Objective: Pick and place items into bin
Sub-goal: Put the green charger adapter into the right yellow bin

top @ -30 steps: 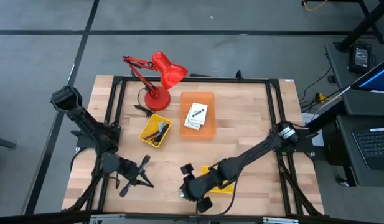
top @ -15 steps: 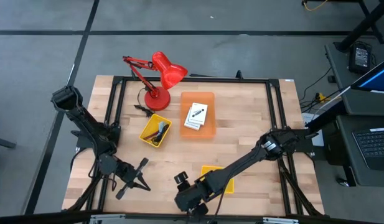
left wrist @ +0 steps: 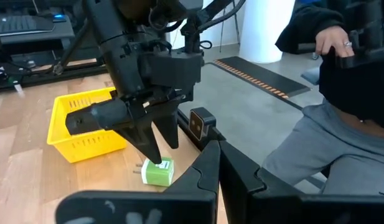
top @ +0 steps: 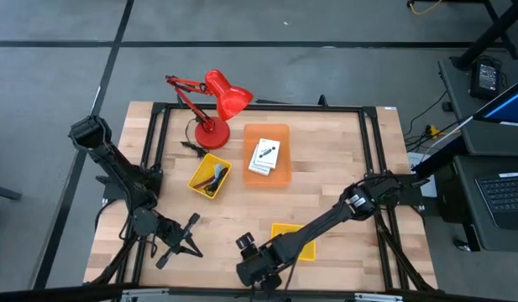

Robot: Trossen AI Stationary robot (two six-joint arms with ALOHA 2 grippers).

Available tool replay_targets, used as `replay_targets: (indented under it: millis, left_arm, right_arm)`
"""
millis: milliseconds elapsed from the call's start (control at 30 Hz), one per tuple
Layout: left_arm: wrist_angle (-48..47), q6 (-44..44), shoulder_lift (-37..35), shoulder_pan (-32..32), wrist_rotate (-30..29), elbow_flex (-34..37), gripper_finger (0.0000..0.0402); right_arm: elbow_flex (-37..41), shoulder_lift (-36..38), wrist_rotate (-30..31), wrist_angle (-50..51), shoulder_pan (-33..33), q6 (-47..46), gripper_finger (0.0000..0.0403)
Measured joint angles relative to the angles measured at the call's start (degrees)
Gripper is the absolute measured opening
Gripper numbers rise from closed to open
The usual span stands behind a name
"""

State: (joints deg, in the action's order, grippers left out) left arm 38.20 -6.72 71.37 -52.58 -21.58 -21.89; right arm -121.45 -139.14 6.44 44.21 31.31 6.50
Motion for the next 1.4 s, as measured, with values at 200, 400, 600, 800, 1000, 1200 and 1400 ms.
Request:
replay_targets:
  millis: [200, 400, 600, 800, 1000, 1200, 1400]
  left_arm:
    - [-0.34, -0.05, -0.01, 0.00, 0.01, 0.00, 0.0003]
    - [-0.75, -0.11, 0.00, 0.00, 0.00, 0.00, 0.0003]
    - [-0.73, -0.15, 0.00, 0.00, 0.00, 0.00, 0.0002]
    - [-0.73, -0.17, 0.00, 0.00, 0.00, 0.00, 0.0002]
    - [-0.73, -0.21, 0.00, 0.00, 0.00, 0.00, 0.0003]
    - [-0.80, -1.65, 0.00, 0.00, 0.02, 0.00, 0.0003]
    - [-0.90, -1.67, 0.00, 0.00, 0.02, 0.00, 0.0002]
  right_arm:
    - [0.00, -2.02, 0.07, 0.38, -0.66, 0.04, 0.0181]
    - [0.00, -2.16, 0.07, 0.42, -1.27, -0.15, 0.0181]
    - [0.00, -2.20, 0.02, 1.22, -1.46, -0.49, 0.0181]
    - [0.02, -2.20, -0.28, 1.58, -1.57, -1.79, 0.0181]
    - [0.13, -2.20, -0.35, 1.54, -1.57, -1.92, 0.0181]
    - [1.82, -3.06, -0.55, -0.35, -1.91, -1.97, 0.0181]
    - [1.87, -3.15, -0.61, -0.95, -1.97, -3.08, 0.0173]
